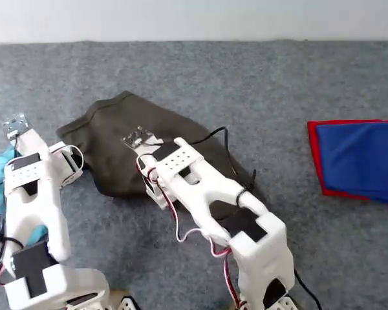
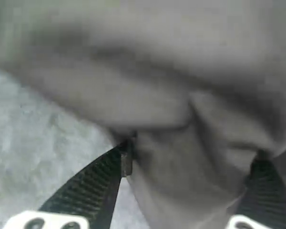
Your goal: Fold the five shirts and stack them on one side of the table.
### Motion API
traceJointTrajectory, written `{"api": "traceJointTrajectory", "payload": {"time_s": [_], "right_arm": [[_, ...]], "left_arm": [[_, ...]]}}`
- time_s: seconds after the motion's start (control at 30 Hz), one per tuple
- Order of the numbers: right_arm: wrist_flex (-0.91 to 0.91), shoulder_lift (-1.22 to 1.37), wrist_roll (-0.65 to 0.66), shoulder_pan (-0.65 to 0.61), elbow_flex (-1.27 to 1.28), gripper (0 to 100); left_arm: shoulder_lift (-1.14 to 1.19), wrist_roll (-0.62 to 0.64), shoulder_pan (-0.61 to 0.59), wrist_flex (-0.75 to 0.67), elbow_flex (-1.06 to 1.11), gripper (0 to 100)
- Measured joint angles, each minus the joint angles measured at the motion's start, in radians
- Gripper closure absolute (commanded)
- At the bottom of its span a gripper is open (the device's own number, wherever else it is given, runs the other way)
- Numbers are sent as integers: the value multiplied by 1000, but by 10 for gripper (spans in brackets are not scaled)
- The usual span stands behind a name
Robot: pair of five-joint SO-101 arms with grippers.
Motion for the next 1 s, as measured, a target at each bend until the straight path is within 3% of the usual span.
{"api": "traceJointTrajectory", "payload": {"time_s": [0.1,0.13,0.23,0.33,0.63,0.87,1.0], "right_arm": [[0,23,0,29,-52,983],[0,23,0,44,-64,995],[5,25,0,77,-94,916],[72,20,-14,71,-130,990],[305,-235,-6,9,-166,990],[508,-505,-2,-199,-419,990],[526,-517,-57,-133,-531,990]], "left_arm": [[0,9,3,-18,12,780],[0,9,3,-26,12,791],[0,9,6,-32,12,814],[2,9,9,-37,12,820],[2,9,2,-37,12,819],[2,9,-32,-37,12,819],[2,12,-41,-37,12,819]]}}
